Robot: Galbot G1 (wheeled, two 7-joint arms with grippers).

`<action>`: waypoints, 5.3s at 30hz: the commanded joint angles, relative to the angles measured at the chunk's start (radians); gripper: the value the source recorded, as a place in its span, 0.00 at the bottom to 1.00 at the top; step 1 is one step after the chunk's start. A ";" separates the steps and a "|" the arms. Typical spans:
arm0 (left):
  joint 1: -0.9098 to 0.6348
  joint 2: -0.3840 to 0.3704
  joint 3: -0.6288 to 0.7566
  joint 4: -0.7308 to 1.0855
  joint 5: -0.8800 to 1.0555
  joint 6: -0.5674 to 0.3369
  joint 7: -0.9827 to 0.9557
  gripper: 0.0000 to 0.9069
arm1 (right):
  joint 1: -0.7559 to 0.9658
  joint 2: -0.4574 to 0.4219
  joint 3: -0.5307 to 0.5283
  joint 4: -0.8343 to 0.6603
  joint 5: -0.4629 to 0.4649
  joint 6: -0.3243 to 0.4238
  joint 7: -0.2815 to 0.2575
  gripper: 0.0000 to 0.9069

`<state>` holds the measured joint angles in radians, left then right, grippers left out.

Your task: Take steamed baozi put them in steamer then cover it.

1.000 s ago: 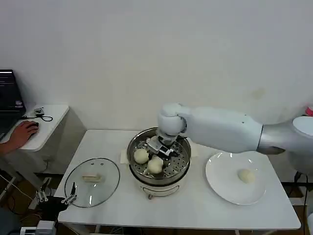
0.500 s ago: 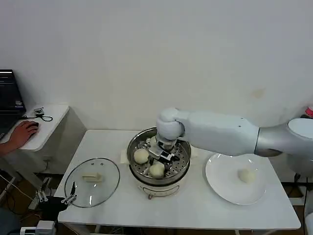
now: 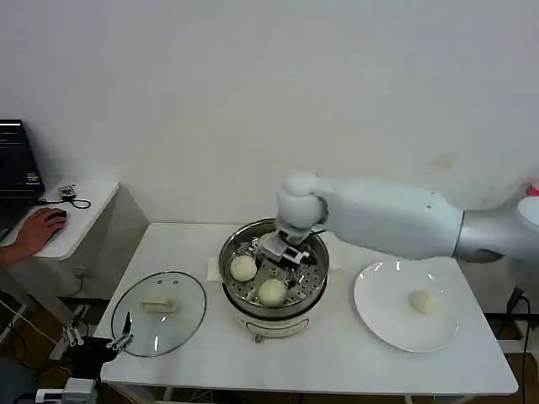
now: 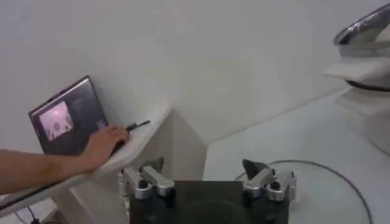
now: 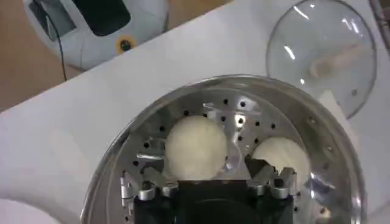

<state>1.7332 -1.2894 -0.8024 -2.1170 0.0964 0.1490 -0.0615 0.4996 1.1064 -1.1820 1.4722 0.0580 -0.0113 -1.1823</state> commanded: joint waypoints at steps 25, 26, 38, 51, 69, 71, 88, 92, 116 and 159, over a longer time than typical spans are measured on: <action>-0.028 0.043 0.049 -0.011 0.005 -0.008 0.005 1.00 | -0.304 -0.795 0.246 0.045 -0.166 -0.113 0.087 1.00; -0.027 0.043 0.048 -0.011 0.005 -0.009 0.005 1.00 | -0.339 -0.797 0.256 0.042 -0.175 -0.110 0.089 1.00; -0.015 0.037 0.039 -0.006 0.008 -0.009 0.005 1.00 | -0.740 -0.727 0.594 -0.109 -0.245 -0.107 0.107 1.00; -0.011 0.033 0.033 -0.002 0.010 -0.010 0.006 1.00 | -0.769 -0.600 0.635 -0.250 -0.282 -0.108 0.133 1.00; -0.011 0.031 0.026 0.006 0.009 -0.010 0.005 1.00 | -0.747 -0.483 0.626 -0.372 -0.334 -0.095 0.143 0.97; -0.013 0.030 0.029 0.009 0.010 -0.010 0.005 1.00 | -0.745 -0.476 0.628 -0.379 -0.334 -0.099 0.147 0.94; -0.005 0.035 0.019 0.002 0.008 -0.010 0.005 1.00 | -0.662 -0.550 0.578 -0.271 -0.297 -0.142 0.088 0.70; -0.010 0.035 0.018 0.001 0.007 -0.009 0.006 1.00 | -0.482 -0.627 0.440 -0.147 -0.209 -0.171 0.056 0.70; -0.028 0.017 0.025 -0.022 0.009 -0.003 0.006 1.00 | 0.222 -0.227 -0.081 0.152 0.418 -0.552 0.247 0.73; -0.030 0.012 0.002 -0.033 0.006 -0.001 0.006 1.00 | -0.092 -0.080 -0.060 -0.040 0.359 -0.715 0.405 0.73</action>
<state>1.7042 -1.2768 -0.8005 -2.1492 0.1026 0.1480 -0.0552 0.4204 1.0169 -1.2431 1.4417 0.4346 -0.7167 -0.7827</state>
